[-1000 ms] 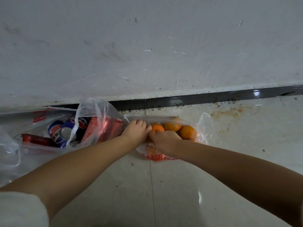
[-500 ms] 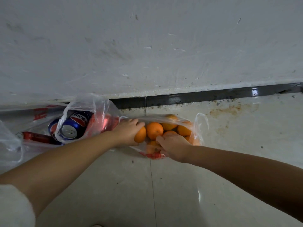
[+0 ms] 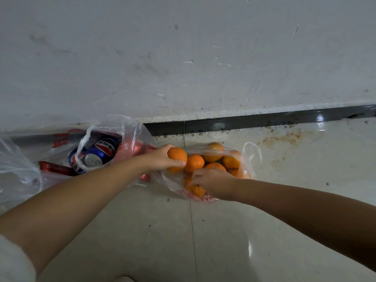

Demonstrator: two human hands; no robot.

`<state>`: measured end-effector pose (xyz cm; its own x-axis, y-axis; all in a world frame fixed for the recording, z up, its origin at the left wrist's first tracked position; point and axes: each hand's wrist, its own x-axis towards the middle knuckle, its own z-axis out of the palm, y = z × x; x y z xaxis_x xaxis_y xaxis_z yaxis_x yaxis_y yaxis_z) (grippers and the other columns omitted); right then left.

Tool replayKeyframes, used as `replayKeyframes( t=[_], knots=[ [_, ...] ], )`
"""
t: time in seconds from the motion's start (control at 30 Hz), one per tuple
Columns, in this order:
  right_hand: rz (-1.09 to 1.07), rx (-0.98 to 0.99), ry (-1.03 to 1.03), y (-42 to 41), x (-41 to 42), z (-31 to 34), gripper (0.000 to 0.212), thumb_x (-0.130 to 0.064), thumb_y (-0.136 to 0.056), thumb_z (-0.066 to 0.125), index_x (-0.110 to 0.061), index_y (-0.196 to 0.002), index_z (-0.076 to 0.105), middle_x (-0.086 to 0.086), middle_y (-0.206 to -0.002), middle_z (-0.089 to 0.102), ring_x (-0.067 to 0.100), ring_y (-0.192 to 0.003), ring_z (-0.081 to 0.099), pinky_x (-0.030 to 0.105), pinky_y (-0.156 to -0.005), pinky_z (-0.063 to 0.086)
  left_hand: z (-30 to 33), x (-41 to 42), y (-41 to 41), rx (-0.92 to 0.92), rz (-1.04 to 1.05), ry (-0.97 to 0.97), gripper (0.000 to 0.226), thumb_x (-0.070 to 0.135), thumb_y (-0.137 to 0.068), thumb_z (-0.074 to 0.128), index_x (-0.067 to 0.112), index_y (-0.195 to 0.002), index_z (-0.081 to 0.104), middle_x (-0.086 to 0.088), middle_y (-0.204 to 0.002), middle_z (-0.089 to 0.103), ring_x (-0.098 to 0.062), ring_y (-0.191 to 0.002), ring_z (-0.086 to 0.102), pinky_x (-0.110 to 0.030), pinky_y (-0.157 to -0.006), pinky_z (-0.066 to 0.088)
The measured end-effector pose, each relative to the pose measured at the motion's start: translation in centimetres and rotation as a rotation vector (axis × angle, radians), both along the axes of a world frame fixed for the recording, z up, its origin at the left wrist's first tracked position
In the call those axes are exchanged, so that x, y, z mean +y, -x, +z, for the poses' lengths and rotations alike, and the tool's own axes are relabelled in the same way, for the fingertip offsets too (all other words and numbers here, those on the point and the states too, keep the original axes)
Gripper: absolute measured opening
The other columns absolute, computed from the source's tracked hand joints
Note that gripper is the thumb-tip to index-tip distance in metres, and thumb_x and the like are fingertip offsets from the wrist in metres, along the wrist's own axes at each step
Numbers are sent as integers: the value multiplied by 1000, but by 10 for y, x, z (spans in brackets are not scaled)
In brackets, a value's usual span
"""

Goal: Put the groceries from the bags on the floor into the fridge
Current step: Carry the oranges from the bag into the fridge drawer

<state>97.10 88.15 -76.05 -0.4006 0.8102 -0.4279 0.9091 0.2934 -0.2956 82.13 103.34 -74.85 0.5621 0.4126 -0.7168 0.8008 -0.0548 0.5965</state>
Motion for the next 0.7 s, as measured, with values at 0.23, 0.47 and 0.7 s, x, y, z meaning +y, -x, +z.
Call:
replayKeyframes(
  t=[0.23, 0.47, 0.7],
  knots=[
    [177, -330, 29, 19, 12, -20, 68, -28, -84, 64, -29, -142, 27, 13, -138, 38, 33, -119, 42, 44, -93, 41, -3, -6, 4, 34, -21, -42, 73, 39, -80, 71, 20, -140, 33, -3, -128, 47, -21, -113, 52, -34, -92, 46],
    [-235, -40, 77, -5, 11, 10, 77, -47, -83, 63, -32, -142, 16, 12, -138, 36, 32, -121, 48, 44, -96, 47, 10, -11, 0, 18, 82, -64, 74, 38, -75, 76, 20, -133, 34, -2, -121, 47, -22, -108, 53, -37, -88, 50],
    [-711, 174, 161, -29, -28, 146, 83, -59, -77, 65, -30, -141, 21, 9, -142, 34, 31, -124, 44, 45, -98, 46, 136, -75, 14, 3, 248, -6, 76, 26, -79, 75, 19, -139, 27, 5, -115, 42, -15, -104, 49, -16, -67, 41]
  ],
)
